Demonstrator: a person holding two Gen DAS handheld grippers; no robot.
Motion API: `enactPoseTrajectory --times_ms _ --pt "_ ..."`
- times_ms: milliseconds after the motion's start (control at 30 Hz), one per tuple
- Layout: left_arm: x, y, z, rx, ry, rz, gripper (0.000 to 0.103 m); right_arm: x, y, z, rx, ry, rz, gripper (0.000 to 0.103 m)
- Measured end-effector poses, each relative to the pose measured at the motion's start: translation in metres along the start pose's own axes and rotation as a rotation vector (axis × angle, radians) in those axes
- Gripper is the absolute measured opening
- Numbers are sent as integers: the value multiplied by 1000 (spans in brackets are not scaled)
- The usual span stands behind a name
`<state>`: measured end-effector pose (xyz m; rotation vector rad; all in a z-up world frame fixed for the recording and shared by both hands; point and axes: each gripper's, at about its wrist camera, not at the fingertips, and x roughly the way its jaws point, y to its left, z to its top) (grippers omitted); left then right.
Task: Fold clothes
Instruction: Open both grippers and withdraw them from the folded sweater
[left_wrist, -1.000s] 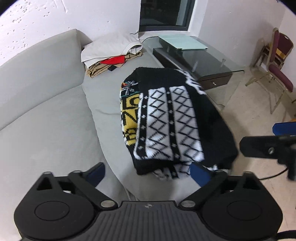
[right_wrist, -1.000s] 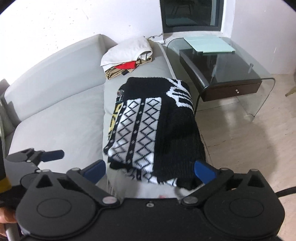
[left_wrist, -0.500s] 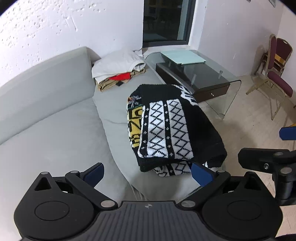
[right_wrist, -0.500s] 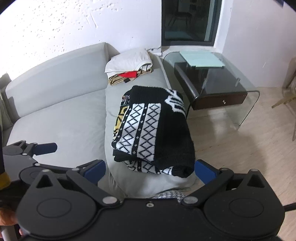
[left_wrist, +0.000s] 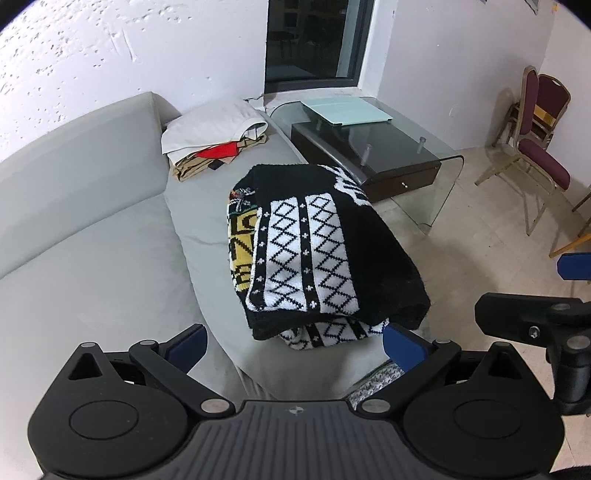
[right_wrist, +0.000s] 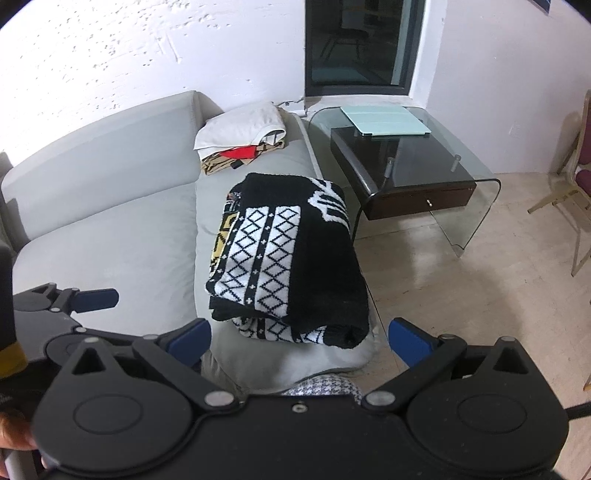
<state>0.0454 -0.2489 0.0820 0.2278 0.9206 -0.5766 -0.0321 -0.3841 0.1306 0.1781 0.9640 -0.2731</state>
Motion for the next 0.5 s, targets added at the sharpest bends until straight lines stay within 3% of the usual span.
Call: enactPoseTrajectory --times_ms 500 --pt "10 -9 3 11 20 0 102 6 -12 -3 29 21 -14 103"
